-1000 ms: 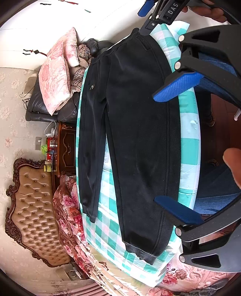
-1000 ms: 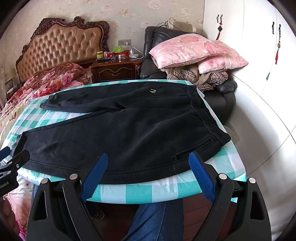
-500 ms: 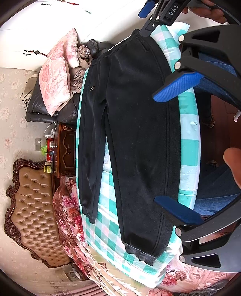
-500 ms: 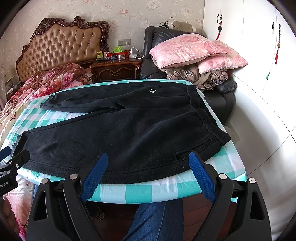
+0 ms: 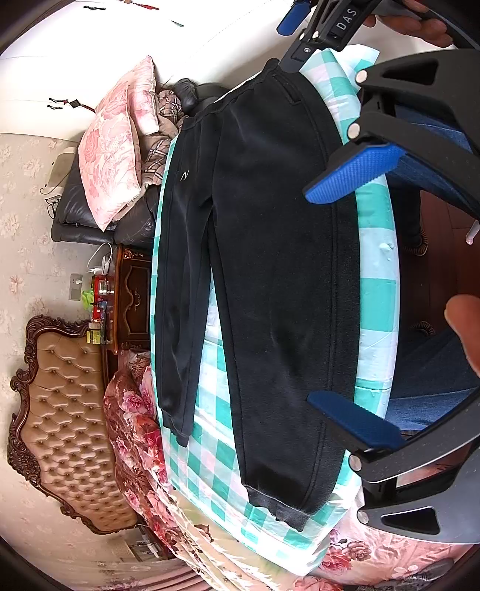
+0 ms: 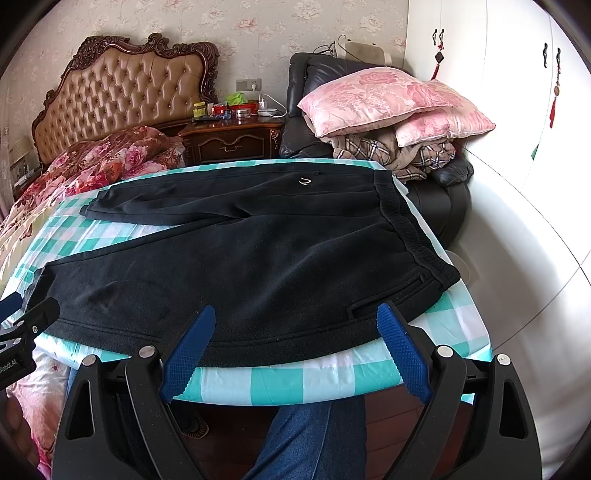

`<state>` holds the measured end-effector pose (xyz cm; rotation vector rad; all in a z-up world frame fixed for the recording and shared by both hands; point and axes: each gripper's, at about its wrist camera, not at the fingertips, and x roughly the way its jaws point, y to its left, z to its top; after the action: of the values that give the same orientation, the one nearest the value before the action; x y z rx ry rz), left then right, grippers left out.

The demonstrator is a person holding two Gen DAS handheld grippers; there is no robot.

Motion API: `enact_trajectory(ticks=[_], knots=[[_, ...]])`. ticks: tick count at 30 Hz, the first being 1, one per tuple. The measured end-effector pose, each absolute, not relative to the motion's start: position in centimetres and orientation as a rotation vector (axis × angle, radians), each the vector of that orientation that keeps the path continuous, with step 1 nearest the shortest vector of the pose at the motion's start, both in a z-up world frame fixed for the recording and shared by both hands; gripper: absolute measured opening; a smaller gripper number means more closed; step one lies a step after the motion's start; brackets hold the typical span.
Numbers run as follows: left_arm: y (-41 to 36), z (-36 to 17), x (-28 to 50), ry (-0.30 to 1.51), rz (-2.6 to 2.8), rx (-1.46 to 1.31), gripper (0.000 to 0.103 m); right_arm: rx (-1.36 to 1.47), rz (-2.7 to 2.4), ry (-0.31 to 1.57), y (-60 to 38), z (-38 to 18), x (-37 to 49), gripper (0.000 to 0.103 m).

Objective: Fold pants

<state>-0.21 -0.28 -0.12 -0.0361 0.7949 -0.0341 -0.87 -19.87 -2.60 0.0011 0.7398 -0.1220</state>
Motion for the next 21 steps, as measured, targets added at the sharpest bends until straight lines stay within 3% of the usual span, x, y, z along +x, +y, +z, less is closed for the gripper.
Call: enact_trajectory(ticks=[21], knots=[[-0.28,-0.12,-0.22,0.796,-0.034,-0.038,0.102,0.001,-0.123,0.740,-19.94,-2.57,-0.91,0.086]])
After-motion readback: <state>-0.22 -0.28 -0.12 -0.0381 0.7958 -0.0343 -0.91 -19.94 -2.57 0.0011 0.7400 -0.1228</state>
